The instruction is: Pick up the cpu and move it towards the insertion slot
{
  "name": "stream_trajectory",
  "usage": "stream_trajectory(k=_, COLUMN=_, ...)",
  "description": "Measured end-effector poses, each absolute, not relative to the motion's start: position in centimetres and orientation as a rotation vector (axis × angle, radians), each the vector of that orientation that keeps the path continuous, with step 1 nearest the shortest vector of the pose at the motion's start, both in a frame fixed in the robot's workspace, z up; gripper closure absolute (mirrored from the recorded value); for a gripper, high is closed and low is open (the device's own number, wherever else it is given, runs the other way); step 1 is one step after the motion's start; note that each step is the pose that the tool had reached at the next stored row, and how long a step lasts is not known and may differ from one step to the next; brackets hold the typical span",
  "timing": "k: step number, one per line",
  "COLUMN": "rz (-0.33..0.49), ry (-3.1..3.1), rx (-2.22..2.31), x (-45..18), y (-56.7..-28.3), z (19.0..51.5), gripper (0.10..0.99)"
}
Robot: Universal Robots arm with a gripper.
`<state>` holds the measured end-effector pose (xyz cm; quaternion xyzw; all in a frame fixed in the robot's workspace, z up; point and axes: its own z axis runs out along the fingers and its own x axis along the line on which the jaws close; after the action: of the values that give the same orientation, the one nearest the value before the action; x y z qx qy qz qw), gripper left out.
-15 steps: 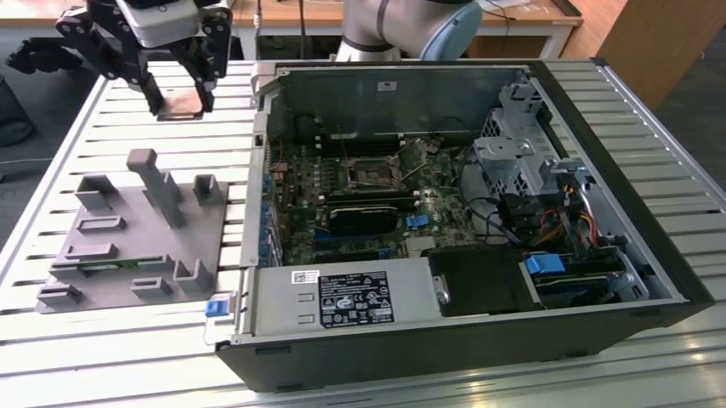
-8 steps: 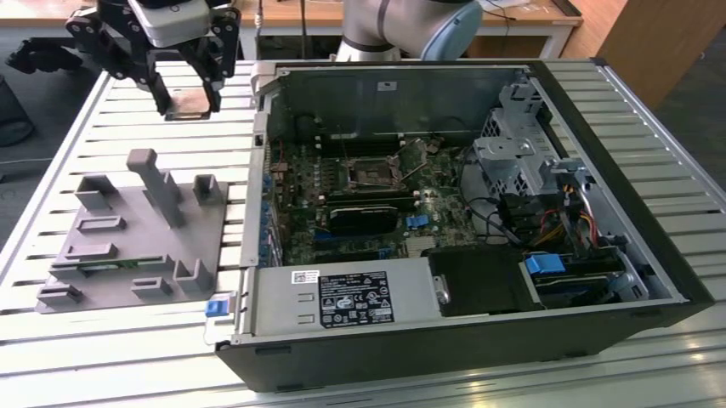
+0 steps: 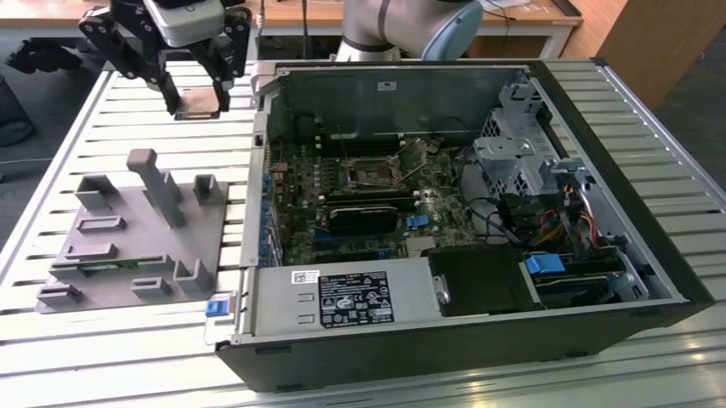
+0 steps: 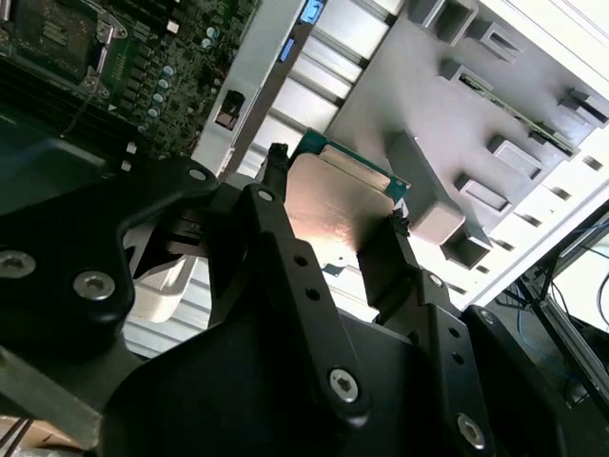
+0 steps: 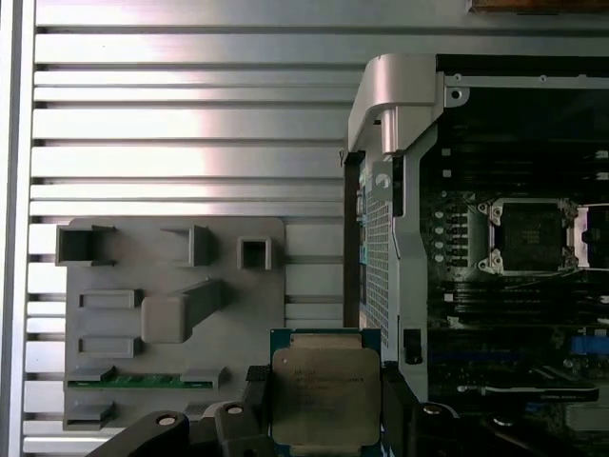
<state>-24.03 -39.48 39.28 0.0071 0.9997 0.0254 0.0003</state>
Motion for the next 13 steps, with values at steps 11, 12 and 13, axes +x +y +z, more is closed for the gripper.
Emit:
stream_trajectory(k=11, rz=0.080, ry=3.140, rx=0.022, x=-22.8, y=-39.4, z=39.3, gripper=0.541)
stream_trajectory(k=12, rz=0.080, ry=3.140, rx=0.022, x=-22.7, y=-39.4, z=39.3, gripper=0.541)
stream_trajectory(k=13, rz=0.080, ry=3.140, rx=0.022, x=-22.7, y=-39.4, z=39.3, gripper=0.541)
